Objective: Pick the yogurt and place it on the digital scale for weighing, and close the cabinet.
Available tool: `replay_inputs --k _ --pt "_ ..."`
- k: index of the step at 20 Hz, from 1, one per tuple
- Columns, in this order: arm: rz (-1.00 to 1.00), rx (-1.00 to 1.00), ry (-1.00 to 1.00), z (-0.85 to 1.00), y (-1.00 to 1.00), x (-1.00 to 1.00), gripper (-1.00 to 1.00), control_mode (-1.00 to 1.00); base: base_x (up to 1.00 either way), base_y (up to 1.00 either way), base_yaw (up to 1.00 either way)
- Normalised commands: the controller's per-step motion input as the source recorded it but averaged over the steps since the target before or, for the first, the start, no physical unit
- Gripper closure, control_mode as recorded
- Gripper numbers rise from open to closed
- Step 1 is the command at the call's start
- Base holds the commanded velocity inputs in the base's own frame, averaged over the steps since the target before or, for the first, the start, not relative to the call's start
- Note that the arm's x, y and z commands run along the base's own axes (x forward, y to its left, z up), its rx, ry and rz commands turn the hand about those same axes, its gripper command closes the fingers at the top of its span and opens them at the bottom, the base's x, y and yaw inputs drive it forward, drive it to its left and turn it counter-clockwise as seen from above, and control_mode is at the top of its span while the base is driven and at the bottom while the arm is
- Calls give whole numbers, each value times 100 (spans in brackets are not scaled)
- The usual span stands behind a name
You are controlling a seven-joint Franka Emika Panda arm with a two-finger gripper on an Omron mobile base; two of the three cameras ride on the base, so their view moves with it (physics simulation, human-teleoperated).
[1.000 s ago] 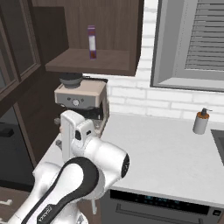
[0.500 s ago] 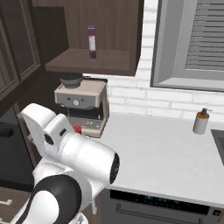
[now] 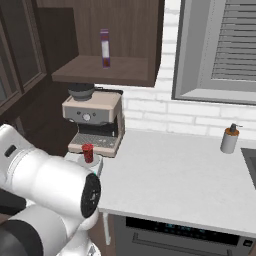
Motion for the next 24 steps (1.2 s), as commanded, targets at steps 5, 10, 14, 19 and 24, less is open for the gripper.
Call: replay_inputs --k 5,10,14,19,24 --pt "-4 7 0 0 100 -20 -100 -100 0 0 0" --pt "-9 2 7 -13 100 0 -100 -100 0 0 0" --pt "-15 1 16 -40 100 20 -100 -100 0 0 0" --pt "-36 0 2 -35 64 4 -100 -100 0 0 0" --pt "-58 1 -5 -50 75 4 -100 -100 0 0 0"
